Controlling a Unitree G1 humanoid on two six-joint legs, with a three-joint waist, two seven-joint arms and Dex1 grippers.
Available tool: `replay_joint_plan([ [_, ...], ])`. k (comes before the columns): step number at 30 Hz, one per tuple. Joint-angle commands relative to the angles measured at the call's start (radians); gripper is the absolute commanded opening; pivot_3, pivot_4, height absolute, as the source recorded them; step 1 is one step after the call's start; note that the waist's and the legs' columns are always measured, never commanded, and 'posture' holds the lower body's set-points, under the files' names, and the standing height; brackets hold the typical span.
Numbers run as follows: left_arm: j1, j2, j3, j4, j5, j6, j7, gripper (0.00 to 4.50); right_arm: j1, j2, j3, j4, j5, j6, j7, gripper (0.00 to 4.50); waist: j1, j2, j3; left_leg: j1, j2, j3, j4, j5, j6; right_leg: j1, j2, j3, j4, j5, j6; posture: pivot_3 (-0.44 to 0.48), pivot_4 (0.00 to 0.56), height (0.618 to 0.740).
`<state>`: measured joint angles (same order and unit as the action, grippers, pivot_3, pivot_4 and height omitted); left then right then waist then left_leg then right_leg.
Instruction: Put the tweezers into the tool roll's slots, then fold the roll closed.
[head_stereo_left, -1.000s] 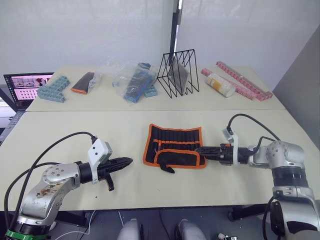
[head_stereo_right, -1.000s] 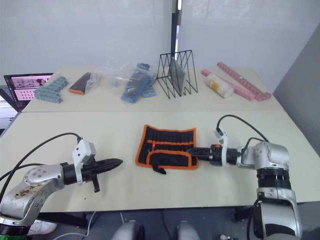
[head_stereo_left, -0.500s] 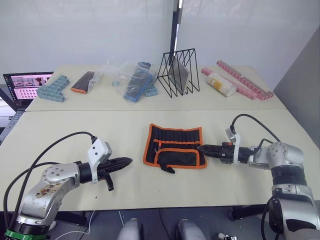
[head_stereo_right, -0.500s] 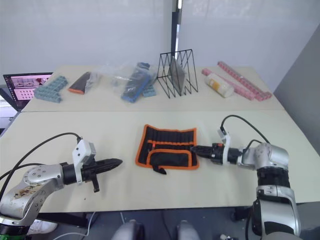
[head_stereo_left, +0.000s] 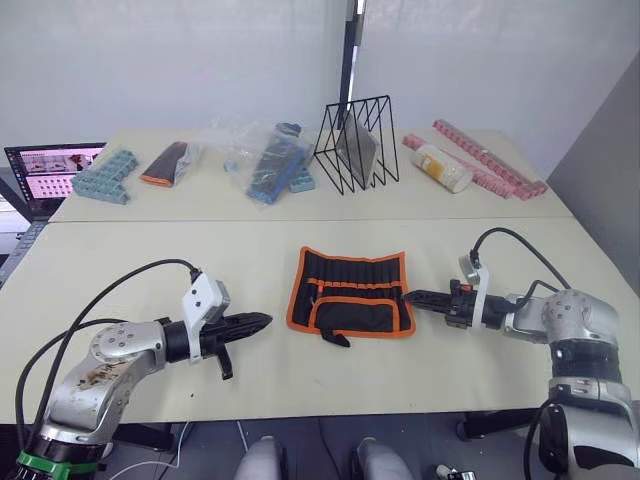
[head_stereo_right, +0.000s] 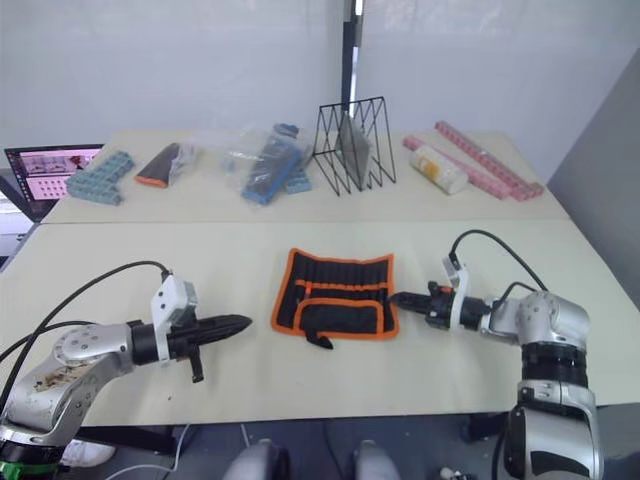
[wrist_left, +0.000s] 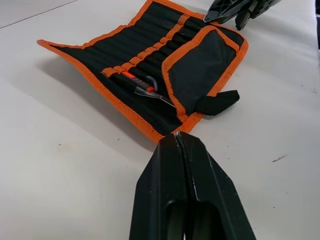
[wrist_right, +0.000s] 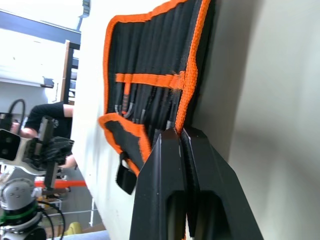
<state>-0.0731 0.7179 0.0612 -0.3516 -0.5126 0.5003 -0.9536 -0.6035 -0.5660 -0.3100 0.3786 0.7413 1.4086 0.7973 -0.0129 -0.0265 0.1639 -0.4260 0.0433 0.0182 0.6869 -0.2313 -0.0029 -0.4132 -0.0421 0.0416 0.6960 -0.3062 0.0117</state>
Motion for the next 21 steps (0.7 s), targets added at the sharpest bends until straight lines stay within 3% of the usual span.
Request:
replay_joint_plan([
  [1,-0.015,-0.005,-0.001,-0.029,-0.026,-0.003,-0.015,0.0,-0.027,0.018,-0.065,-0.068,0.054,0.051,-0.04,0.03,0.0,0.0,0.0,0.0,0.0,0.0,0.0,0.0,0.0,0.0,0.0,0.0,0.0,0.0,0.0,0.0,0.15,0.685],
  [15,-0.107,-0.059,-0.083,-0.047,-0.057,0.01,-0.029,0.0,-0.088,0.075,-0.122,-0.138,0.099,0.118,-0.145,0.03,-0.002,0.0,0.0,-0.004,0.0,0.0,0.0,0.0,0.0,-0.005,0.0,0.001,0.001,0.0,0.0,0.0,0.15,0.685],
  [21,-0.093,-0.053,-0.078,-0.04,-0.049,-0.001,-0.031,0.0,-0.152,0.155,-0.138,-0.175,0.099,0.178,-0.226,0.03,-0.005,0.0,0.0,-0.006,0.0,0.001,0.0,0.0,0.0,-0.009,0.001,0.002,0.004,0.0,0.0,0.0,0.15,0.685],
])
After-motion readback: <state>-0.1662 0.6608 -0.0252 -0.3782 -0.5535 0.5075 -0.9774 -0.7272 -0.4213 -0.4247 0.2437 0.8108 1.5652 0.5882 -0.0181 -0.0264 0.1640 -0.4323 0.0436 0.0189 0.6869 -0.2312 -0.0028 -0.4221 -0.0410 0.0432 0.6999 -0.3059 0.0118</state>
